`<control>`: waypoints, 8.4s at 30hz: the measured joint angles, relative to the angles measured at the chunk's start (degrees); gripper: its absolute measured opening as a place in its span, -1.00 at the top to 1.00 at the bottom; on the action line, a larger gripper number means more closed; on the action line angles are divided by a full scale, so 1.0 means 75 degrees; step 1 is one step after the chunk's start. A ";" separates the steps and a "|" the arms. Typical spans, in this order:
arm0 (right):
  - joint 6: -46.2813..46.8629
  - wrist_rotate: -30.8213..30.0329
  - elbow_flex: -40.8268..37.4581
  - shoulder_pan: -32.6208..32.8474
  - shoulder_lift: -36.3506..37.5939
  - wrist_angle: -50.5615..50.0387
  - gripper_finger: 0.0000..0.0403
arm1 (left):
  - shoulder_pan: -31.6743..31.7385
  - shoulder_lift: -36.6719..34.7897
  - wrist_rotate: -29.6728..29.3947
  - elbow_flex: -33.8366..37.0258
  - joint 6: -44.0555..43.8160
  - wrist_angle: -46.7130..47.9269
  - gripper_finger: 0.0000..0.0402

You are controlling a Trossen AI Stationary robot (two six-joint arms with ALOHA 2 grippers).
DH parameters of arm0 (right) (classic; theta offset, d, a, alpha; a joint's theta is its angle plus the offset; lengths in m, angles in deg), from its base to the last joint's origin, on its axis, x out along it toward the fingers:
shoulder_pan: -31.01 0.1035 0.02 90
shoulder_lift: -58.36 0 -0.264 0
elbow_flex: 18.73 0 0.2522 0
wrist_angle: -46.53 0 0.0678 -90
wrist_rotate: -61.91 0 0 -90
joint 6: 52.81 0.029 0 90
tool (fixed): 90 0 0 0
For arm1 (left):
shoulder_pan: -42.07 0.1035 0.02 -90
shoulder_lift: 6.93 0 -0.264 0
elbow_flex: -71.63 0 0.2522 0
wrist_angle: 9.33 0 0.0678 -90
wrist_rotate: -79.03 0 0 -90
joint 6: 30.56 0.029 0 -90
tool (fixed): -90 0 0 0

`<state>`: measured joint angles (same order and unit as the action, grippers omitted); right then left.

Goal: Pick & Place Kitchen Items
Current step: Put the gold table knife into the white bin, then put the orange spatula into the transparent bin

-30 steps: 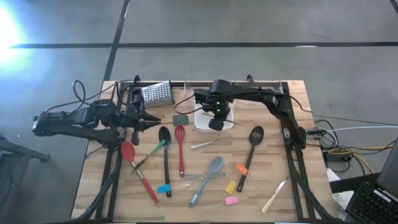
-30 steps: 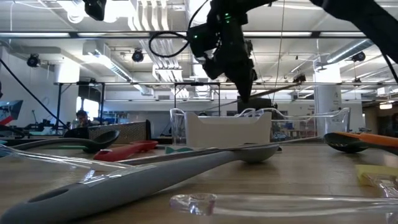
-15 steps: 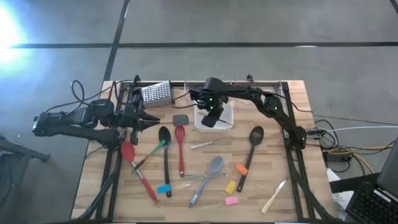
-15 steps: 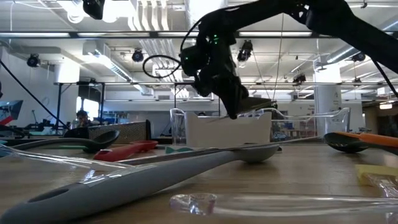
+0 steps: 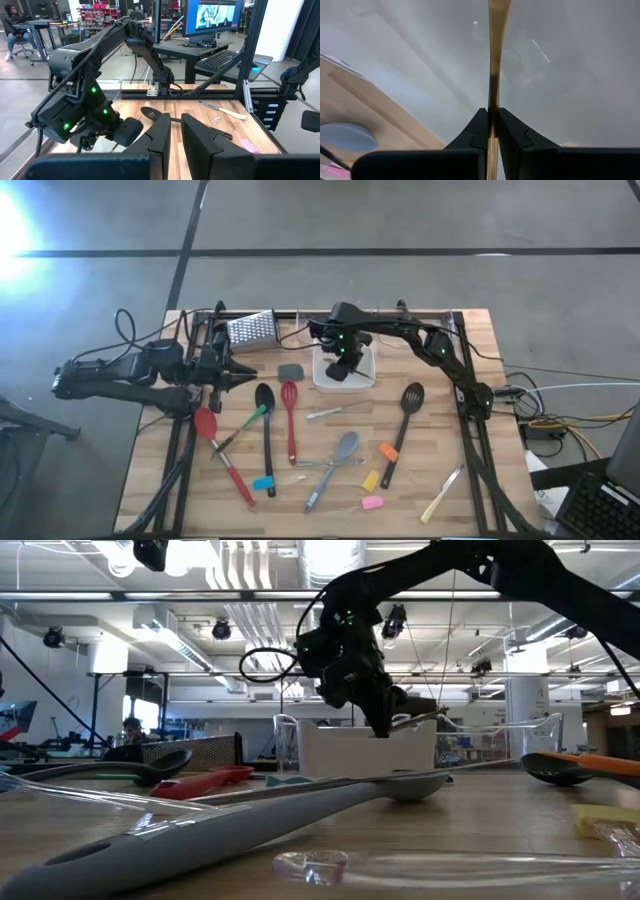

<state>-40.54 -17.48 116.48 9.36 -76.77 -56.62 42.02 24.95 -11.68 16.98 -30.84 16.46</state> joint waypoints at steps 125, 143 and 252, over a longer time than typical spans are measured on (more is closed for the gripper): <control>0.1149 -0.3631 -0.6436 0.5173 0.6467 0.5832 0.78 | 0.0001 0.0128 0.0006 -0.0003 -0.1065 0.2143 0.74; -0.0899 -0.1994 -0.5877 0.5100 0.4975 0.8741 0.62 | 0.0006 0.0134 -0.0095 -0.0003 -0.0973 0.1353 0.74; -0.0288 -0.3006 -0.6192 0.1781 0.7074 0.5514 0.88 | -0.0017 0.0067 -0.0114 -0.0003 -0.0582 0.0712 0.74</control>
<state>-42.70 -40.03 70.04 22.72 -23.72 -15.26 41.89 25.46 -12.53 16.96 -35.20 21.80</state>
